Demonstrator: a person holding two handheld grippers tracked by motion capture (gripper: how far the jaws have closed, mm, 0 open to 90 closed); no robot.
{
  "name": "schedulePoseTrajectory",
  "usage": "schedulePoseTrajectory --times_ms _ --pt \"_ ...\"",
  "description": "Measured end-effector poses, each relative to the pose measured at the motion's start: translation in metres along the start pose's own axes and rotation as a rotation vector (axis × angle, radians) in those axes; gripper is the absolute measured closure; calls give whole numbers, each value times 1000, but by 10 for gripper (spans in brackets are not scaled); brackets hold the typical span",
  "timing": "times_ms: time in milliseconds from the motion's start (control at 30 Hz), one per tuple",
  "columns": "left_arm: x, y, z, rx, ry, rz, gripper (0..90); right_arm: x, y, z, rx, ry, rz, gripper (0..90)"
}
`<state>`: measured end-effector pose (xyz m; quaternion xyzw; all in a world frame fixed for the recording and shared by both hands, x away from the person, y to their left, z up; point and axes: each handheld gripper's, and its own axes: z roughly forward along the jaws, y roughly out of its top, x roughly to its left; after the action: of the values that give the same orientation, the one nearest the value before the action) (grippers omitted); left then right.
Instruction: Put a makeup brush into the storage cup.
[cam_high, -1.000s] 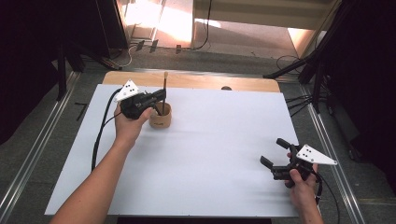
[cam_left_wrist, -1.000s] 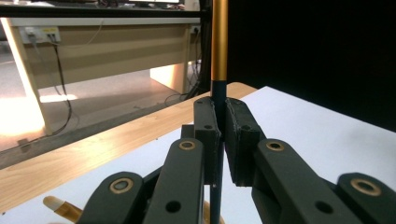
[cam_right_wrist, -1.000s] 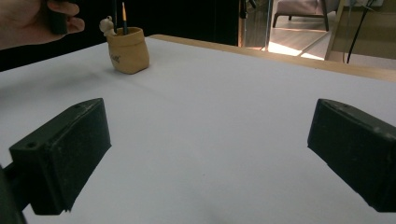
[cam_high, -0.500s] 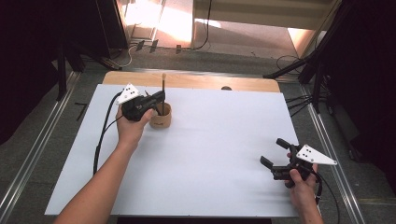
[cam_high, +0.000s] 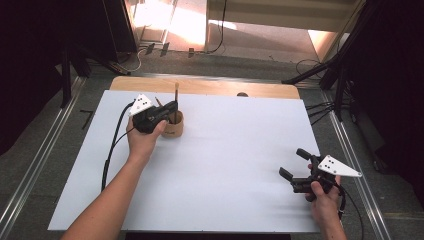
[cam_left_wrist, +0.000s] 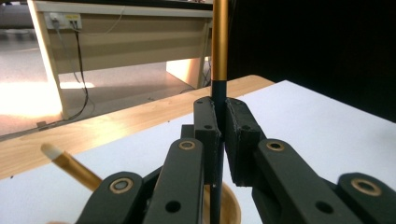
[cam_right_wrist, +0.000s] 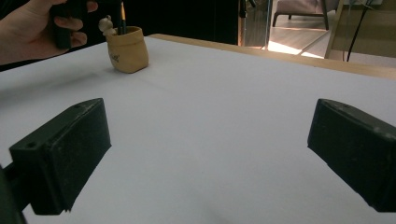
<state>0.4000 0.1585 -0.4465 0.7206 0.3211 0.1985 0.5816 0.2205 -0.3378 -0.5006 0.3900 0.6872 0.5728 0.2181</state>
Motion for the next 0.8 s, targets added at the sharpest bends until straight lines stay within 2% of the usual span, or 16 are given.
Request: schedulePoseTrajectory --times_ms 300,367,500,600,700,767,800 --pt "-3 -1 0 19 1 27 848 0 0 1 -1 1 -4 0" --pt "-4 0 0 16 -16 24 823 0 0 0 -4 1 -5 0" --pt "-6 1 -2 23 -29 19 633 0 1 -1 -9 1 -4 0" --pt "-5 3 -5 29 -40 -5 482 0 1 -1 -10 -3 -6 0" --pt "-6 6 -9 35 -48 -20 298 0 1 -1 -8 -5 -7 0" --pt "-6 7 -12 38 -74 -11 152 0 1 -1 -8 -7 -5 0" --pt "-6 7 -14 38 -94 -6 112 0 1 -1 -10 -7 -5 0"
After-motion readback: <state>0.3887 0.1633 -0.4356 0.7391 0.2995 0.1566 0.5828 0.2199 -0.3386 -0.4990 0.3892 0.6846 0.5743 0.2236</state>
